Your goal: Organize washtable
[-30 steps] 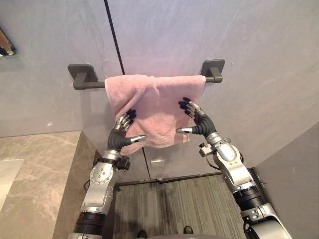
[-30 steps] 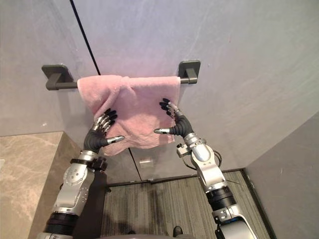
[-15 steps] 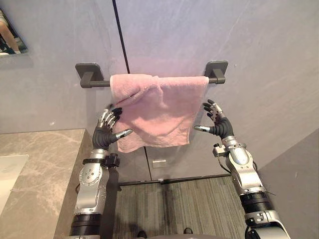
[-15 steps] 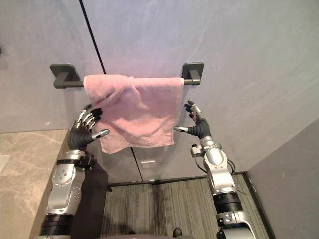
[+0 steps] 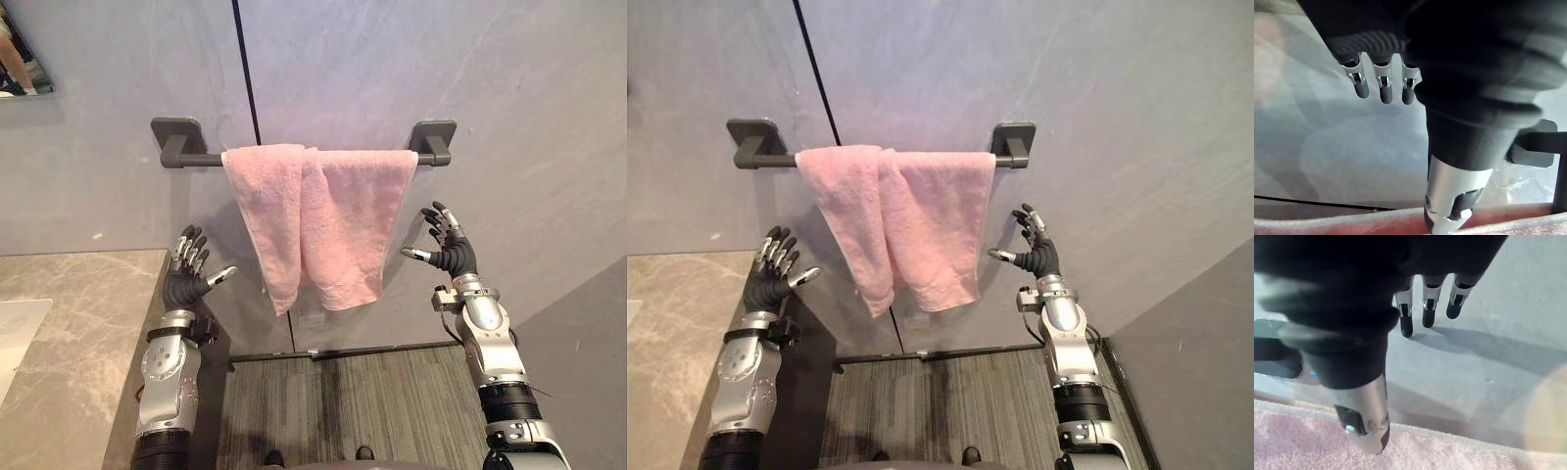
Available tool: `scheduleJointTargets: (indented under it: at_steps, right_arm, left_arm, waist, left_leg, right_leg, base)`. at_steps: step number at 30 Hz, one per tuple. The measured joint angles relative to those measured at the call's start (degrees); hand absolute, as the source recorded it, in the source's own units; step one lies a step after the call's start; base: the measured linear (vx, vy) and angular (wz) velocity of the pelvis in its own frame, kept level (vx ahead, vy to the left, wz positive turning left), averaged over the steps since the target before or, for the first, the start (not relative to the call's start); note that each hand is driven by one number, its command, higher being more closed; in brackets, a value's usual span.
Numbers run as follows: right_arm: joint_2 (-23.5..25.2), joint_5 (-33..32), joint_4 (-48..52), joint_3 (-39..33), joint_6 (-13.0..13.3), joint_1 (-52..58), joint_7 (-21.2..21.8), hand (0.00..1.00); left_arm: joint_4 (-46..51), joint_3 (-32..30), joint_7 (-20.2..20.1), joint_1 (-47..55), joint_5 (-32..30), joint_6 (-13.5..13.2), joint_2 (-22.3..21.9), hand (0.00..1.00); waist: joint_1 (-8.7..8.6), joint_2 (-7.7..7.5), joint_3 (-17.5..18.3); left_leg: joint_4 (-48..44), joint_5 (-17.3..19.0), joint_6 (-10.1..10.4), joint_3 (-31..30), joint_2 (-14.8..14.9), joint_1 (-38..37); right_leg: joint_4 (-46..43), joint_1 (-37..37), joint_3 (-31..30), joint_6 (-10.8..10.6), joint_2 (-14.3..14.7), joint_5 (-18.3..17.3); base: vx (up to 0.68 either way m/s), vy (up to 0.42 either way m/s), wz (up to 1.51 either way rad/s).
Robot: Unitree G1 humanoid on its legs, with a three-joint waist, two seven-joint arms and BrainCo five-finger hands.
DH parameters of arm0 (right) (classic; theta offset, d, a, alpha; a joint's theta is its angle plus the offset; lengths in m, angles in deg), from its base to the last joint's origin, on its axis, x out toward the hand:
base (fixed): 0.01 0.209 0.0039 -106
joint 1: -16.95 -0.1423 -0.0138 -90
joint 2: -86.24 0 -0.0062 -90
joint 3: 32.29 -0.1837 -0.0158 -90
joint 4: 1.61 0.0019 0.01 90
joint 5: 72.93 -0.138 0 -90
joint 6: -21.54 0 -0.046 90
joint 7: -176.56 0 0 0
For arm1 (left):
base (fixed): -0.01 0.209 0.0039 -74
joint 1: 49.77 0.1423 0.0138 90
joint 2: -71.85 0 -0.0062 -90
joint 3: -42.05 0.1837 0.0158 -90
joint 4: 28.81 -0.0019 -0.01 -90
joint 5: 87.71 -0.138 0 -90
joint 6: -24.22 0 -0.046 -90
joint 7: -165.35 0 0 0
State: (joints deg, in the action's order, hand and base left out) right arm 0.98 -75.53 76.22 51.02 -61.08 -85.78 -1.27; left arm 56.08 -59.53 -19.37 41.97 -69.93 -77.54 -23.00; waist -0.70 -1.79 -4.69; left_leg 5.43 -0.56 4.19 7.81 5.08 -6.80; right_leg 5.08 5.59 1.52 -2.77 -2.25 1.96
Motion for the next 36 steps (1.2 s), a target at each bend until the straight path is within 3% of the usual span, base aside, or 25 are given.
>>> scheduleJointTargets:
  at_steps: [8,14,24,36]
  right_arm:
    - [1.14,1.13,1.28,-4.18,0.09,5.30,-0.89,0.00]
    - [2.34,2.88,1.21,-6.14,0.41,13.83,-1.11,0.00]
    - [6.26,3.18,-13.91,-6.76,0.65,21.56,-3.58,0.00]
    - [9.01,5.07,-30.73,-6.21,-1.27,25.72,-4.70,0.00]
  left_arm:
    - [0.06,-2.28,0.33,5.07,-1.74,-0.06,-4.74,0.00]
    - [-3.47,-2.58,3.07,9.84,-7.25,-0.18,-7.25,0.00]
    - [-21.53,-2.52,6.30,12.39,-11.67,0.31,-8.19,0.00]
    - [-39.15,0.26,6.37,13.01,-15.59,2.47,-9.65,0.00]
  waist:
    - [0.04,-0.07,-0.05]
    - [-0.06,0.00,-0.12]
    - [-0.08,0.75,-0.19]
    - [0.06,1.16,-0.07]
  left_leg:
    - [0.02,0.06,0.02,-0.10,-0.06,0.05]
    - [0.01,0.08,0.03,-0.84,-0.04,0.82]
    - [0.01,0.07,0.04,-0.62,-0.01,0.37]
    - [0.04,0.09,0.11,1.15,0.14,-0.23]
  right_leg:
    - [-0.08,-0.04,0.25,-0.10,-0.07,-0.33]
    - [-1.26,-0.90,1.35,-0.15,-0.08,-1.32]
    - [-1.71,-0.73,1.36,-0.21,-0.11,-1.43]
    - [-2.06,-0.79,0.43,-0.20,-0.08,-1.46]
  base:
    - [0.00,0.000,0.00]
    - [0.00,-0.009,0.07]
    - [-0.01,-0.003,0.00]
    - [-0.03,-0.002,-0.04]
